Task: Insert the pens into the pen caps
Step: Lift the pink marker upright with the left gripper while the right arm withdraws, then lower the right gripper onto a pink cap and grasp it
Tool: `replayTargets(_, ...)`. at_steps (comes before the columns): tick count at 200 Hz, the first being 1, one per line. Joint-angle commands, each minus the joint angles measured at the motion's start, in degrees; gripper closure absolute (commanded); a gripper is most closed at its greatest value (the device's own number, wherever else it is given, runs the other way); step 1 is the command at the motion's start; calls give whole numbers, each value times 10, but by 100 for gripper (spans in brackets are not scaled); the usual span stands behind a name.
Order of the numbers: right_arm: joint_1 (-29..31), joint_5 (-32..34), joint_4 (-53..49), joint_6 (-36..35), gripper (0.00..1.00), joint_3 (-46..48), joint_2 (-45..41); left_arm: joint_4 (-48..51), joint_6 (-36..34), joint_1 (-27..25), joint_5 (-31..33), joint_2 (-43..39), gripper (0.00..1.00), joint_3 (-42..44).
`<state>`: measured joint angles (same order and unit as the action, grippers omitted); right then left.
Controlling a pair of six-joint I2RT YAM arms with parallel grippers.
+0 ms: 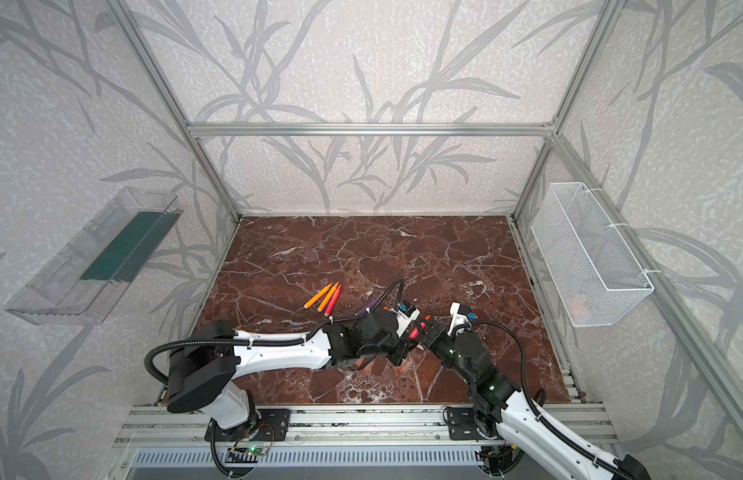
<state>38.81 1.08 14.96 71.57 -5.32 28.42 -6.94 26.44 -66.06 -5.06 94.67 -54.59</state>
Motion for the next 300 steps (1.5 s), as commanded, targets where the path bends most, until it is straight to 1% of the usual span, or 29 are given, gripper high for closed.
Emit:
replayTargets(1, 5, 9, -35, -13, 69, -7, -25, -51, 5, 3, 9, -30, 87, 26)
replayTargets(20, 5, 17, -58, -24, 51, -12, -43, -70, 16, 7, 33, -54, 92, 52)
replayTargets(33, 5, 22, -81, -36, 37, -22, -50, -68, 19, 10, 52, -76, 94, 70)
replayTargets(45, 5, 27, -105, -52, 27, -38, -50, -55, 23, 14, 70, -98, 98, 84)
replayTargets(60, 5, 26, -130, -71, 20, -59, -44, -22, 24, 25, 88, -133, 100, 94)
replayTargets(76, 6, 15, -153, -91, 17, -88, -34, 17, 27, 36, 126, -183, 100, 107)
replayTargets(86, 6, 8, -186, -105, 16, -112, -27, 35, 29, 48, 145, -220, 100, 118)
replayTargets(101, 6, -7, -221, -126, 16, -143, -15, 59, 38, 76, 143, -275, 100, 134)
replayTargets(120, 10, -32, -256, -152, 17, -179, 6, 125, 54, 122, 129, -339, 100, 135)
replayTargets(137, 37, -28, -299, -183, 21, -215, 36, 166, 49, 149, 129, -393, 100, 139)
replayTargets(153, 89, 3, -339, -212, 23, -251, 74, 204, 47, 154, 152, -440, 100, 146)
replayTargets(169, 160, 60, -370, -227, 24, -280, 117, 213, 50, 157, 164, -488, 100, 166)
replayTargets(177, 193, 93, -380, -228, 26, -292, 135, 221, 54, 159, 173, -508, 100, 175)
replayTargets(183, 229, 120, -384, -225, 27, -295, 146, 229, 57, 161, 182, -523, 100, 181)
replayTargets(193, 261, 150, -375, -214, 29, -292, 158, 246, 61, 166, 190, -543, 100, 188)
replayTargets(209, 292, 168, -355, -201, 33, -278, 174, 266, 61, 177, 183, -559, 100, 195)
replayTargets(231, 319, 191, -354, -181, 41, -268, 205, 282, 58, 193, 160, -551, 100, 203)
replayTargets(253, 344, 194, -350, -163, 48, -256, 247, 283, 66, 198, 141, -544, 100, 222)
replayTargets(272, 364, 214, -352, -147, 49, -239, 254, 277, 69, 199, 115, -550, 100, 240)
replayTargets(300, 371, 221, -356, -130, 51, -202, 222, 272, 72, 200, 108, -576, 100, 258)
